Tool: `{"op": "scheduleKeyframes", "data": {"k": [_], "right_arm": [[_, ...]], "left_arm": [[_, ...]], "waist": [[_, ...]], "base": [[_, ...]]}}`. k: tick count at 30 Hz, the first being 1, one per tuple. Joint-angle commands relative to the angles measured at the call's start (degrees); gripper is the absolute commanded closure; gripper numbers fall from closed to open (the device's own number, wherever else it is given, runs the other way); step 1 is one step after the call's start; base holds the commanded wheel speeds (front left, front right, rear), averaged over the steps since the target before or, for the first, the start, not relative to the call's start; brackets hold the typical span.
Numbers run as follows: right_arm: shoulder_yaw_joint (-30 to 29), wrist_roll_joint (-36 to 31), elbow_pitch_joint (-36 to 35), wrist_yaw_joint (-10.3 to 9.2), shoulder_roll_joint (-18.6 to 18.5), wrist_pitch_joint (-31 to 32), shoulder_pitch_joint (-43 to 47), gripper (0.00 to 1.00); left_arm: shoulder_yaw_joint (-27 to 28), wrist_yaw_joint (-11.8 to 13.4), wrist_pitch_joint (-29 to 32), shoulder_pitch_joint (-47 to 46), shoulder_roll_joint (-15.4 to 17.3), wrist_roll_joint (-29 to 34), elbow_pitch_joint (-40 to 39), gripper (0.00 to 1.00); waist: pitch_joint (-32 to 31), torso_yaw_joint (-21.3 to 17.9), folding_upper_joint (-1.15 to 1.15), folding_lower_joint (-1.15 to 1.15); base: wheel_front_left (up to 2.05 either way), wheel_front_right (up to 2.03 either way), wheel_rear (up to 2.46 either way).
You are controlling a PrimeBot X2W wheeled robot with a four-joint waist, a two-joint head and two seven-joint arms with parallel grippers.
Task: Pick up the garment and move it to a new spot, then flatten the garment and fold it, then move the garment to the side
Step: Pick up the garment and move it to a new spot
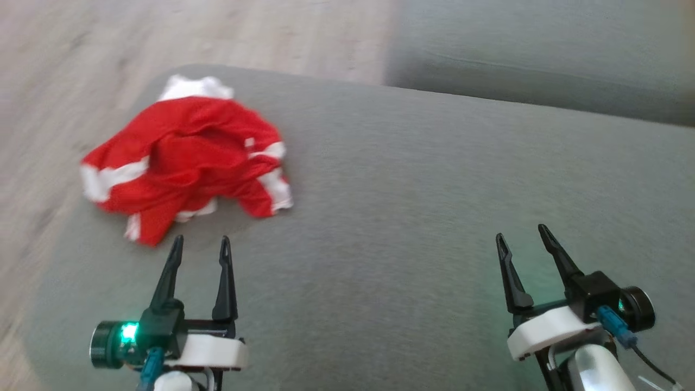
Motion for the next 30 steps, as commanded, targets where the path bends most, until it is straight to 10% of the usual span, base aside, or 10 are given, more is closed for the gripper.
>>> {"op": "scheduleKeyframes", "data": {"k": [1,13,22,30], "right_arm": [[1.31,-0.59,-1.91,0.23,-0.48,-0.68,-2.08,0.0],[0.65,-4.79,-2.82,0.23,-0.48,-0.68,-3.61,0.0],[-0.42,-9.2,-4.69,0.23,-2.27,-0.68,-6.55,0.0],[-0.97,-10.15,-8.64,0.23,-7.93,-0.68,-8.85,0.0]], "left_arm": [[1.89,0.61,-0.55,-2.1,0.22,-0.43,-2.27,0.0],[3.55,3.47,-0.55,-3.4,0.21,-3.04,-6.71,0.0],[8.07,1.76,-0.55,-13.87,0.29,-2.95,-8.63,0.0],[10.89,-1.61,-0.55,-28.53,0.53,-5.13,5.9,0.0]], "waist": [[0.29,5.76,0.0,0.0],[6.17,15.24,0.0,0.0],[12.96,13.67,0.0,0.0],[21.04,9.98,0.0,0.0]], "base": [[0.0,0.0,0.0],[0.0,0.0,0.0],[0.0,0.0,0.0],[0.0,0.0,0.0]]}}
